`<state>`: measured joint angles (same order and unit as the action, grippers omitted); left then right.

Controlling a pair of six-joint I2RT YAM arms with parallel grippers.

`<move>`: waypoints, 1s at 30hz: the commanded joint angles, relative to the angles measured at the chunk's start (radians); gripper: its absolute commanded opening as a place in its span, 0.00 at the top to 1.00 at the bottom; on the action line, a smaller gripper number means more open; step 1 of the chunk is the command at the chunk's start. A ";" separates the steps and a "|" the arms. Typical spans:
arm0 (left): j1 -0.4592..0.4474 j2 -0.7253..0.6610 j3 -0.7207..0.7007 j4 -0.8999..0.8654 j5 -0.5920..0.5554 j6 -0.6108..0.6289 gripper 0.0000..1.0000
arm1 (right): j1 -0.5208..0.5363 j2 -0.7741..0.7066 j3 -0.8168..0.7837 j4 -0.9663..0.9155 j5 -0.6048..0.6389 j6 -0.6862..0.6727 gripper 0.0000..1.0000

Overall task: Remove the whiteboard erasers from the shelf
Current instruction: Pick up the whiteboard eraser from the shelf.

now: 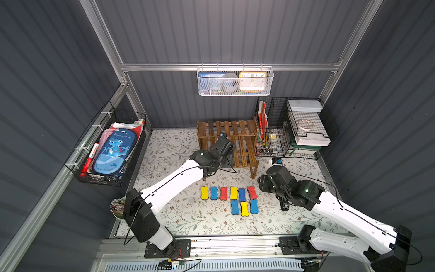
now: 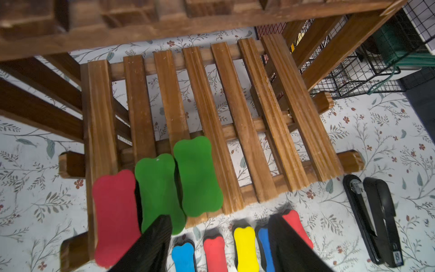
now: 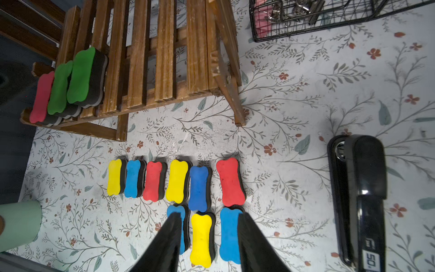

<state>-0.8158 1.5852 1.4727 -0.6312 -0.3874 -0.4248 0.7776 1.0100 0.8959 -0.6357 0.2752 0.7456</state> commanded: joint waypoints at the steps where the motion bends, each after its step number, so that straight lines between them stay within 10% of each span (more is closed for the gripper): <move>1: 0.000 0.024 0.013 0.053 -0.051 0.030 0.31 | -0.027 -0.015 -0.020 -0.004 -0.026 -0.030 0.56; 30: 0.000 0.112 -0.018 0.058 -0.116 -0.066 0.36 | -0.152 -0.091 -0.089 -0.010 -0.097 -0.039 0.56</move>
<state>-0.8158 1.7046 1.4685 -0.5507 -0.4717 -0.4667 0.6334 0.9279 0.8177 -0.6365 0.1818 0.7162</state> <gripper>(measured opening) 0.637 0.440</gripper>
